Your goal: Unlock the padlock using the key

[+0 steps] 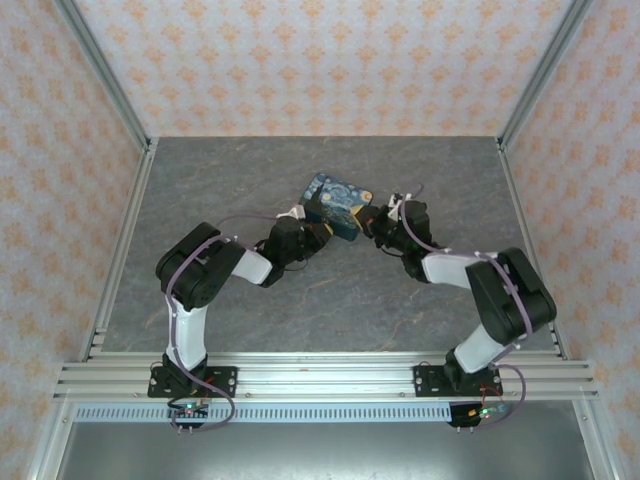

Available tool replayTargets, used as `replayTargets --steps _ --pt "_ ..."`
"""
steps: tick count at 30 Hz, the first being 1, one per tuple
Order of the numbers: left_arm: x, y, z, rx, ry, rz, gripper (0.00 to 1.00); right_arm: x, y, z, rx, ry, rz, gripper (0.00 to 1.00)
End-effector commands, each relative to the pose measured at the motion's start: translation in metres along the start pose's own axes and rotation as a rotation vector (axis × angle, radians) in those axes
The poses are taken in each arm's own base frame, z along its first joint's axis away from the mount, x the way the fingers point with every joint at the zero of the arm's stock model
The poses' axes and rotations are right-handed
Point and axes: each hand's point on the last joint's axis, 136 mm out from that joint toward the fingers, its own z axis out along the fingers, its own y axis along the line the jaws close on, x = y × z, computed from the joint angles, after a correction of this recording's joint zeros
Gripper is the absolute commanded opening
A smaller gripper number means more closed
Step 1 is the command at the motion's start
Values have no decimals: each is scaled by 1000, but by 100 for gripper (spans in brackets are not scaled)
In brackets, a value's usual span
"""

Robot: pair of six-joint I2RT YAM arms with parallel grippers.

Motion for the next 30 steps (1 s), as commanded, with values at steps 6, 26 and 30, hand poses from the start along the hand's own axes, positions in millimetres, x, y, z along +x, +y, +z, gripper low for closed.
replayTargets --steps 6,26,30 --pt "1 -23 -12 37 83 -3 0 36 -18 -47 19 73 -65 0" --pt "17 -59 -34 131 217 -80 0 89 -60 -48 52 91 24 0" --pt "18 -56 -35 141 212 -120 0 86 -59 -42 34 71 55 0"
